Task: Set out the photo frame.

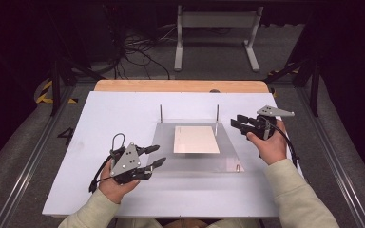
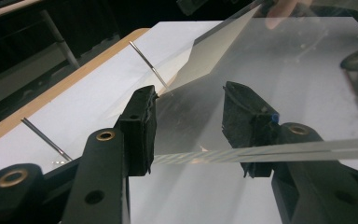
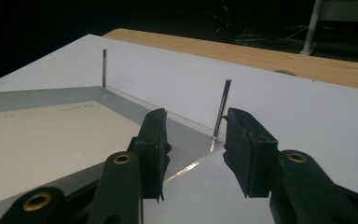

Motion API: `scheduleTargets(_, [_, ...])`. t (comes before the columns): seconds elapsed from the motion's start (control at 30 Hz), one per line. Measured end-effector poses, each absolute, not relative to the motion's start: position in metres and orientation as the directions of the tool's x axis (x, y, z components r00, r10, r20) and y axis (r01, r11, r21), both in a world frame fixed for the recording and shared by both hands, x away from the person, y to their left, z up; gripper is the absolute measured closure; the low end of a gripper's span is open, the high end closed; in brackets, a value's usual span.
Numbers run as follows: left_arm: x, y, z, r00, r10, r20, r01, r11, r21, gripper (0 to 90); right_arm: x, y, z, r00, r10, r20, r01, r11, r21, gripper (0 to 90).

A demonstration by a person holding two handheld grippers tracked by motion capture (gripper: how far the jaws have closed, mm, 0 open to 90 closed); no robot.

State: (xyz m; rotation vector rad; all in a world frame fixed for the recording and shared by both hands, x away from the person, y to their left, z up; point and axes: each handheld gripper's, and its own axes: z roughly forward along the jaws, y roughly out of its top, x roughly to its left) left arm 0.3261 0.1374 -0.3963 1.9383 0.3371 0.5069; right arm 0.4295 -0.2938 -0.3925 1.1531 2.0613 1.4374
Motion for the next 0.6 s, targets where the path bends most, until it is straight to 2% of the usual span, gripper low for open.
scheduleTargets(0.27, [0.326, 0.137, -0.396, 0.873, 0.447, 0.195, 0.012, -0.418, 0.908, 53.2, 0.405, -0.301, -0.384, -0.635, 0.765, 0.106, 0.354, 0.166, 0.92, 55.6])
scheduleTargets(0.6, [0.326, 0.137, -0.396, 0.873, 0.448, 0.195, 0.014, -0.423, 0.906, 52.9, 0.369, -0.316, -0.373, -0.669, 0.737, 0.099, 0.296, 0.142, 0.945, 53.9])
